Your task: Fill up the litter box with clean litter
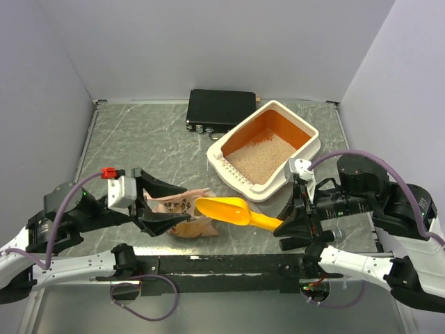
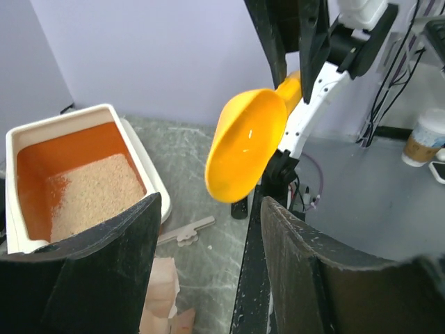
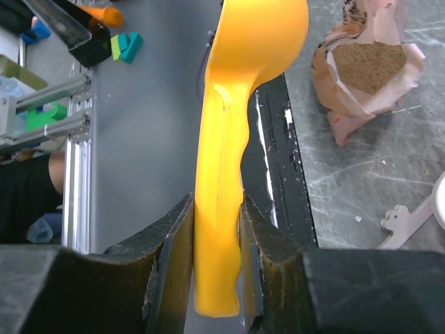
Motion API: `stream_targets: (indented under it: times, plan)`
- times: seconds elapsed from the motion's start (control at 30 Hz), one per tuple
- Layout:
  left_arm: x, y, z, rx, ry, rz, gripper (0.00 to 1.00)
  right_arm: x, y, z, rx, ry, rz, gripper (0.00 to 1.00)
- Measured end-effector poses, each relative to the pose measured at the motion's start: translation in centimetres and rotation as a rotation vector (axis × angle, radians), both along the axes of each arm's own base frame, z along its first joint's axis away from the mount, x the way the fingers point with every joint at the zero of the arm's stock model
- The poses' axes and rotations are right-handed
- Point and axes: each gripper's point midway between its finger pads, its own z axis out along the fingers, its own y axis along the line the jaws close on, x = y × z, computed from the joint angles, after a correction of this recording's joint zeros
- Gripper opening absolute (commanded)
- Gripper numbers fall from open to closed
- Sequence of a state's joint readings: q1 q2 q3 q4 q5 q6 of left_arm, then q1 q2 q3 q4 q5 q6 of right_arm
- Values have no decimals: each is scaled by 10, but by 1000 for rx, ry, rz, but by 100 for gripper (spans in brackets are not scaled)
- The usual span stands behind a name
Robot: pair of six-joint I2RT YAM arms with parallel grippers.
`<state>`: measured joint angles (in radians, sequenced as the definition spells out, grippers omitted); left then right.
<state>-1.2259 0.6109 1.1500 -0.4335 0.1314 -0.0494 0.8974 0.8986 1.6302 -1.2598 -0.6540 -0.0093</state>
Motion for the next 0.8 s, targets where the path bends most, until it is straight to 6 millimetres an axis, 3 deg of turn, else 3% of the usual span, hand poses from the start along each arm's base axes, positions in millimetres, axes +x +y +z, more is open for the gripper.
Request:
stream_targets:
  times: [0.13, 0.5, 0.8]
  plan:
    - [-4, 2, 5, -24, 10, -13, 63, -5, 2, -2, -10, -8, 35, 0]
    - [-3, -10, -8, 24, 34, -34, 60, -8, 16, -11, -71, -29, 90, 0]
    - [-6, -14, -13, 38, 47, -52, 51, -8, 30, 0, -72, -72, 108, 0]
